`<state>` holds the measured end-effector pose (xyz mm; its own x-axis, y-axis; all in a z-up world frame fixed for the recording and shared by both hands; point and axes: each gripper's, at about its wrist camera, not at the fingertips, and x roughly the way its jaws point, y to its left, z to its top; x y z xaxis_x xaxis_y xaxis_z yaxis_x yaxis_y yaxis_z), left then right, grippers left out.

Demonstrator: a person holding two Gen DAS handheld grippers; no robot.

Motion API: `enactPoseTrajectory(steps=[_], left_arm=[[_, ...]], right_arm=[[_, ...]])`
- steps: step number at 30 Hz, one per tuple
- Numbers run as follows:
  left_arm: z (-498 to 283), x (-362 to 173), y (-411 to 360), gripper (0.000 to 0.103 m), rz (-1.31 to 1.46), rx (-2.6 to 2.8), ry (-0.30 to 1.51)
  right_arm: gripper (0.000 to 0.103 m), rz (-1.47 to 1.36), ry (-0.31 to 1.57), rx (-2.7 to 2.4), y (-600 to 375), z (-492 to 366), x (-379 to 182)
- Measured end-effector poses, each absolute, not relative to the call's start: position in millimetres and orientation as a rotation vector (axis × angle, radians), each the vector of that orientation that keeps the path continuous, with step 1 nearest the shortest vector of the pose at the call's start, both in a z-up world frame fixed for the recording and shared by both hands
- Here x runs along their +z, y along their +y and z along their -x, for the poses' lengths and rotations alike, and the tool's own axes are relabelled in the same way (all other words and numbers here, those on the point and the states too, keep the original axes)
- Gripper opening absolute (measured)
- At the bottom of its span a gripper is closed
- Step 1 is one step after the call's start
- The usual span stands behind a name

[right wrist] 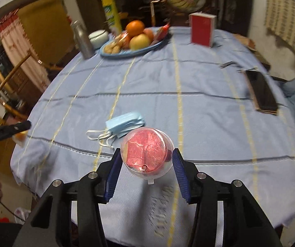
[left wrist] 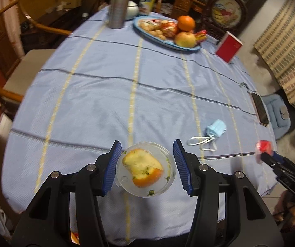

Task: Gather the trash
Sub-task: 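Carry both clear cups from the table over the red basket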

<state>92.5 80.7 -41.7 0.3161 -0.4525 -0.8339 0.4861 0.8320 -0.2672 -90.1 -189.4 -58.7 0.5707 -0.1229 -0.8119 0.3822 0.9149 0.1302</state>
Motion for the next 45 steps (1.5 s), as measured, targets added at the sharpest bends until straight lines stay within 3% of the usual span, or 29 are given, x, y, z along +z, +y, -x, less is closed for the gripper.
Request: enactPoseTrajectory(steps=[16, 37, 45], left_arm=[[-48, 13, 61, 0.052, 0.027, -0.521, 0.948], [33, 23, 81, 0.052, 0.158, -0.198, 0.921], [19, 25, 61, 0.052, 0.147, -0.274, 0.932]], right_arm=[[0.050, -0.271, 0.760, -0.131, -223, 99, 1], [0.050, -0.219, 0.786, 0.188, -240, 84, -14], [0.050, -0.258, 0.769, 0.110, -256, 97, -14]])
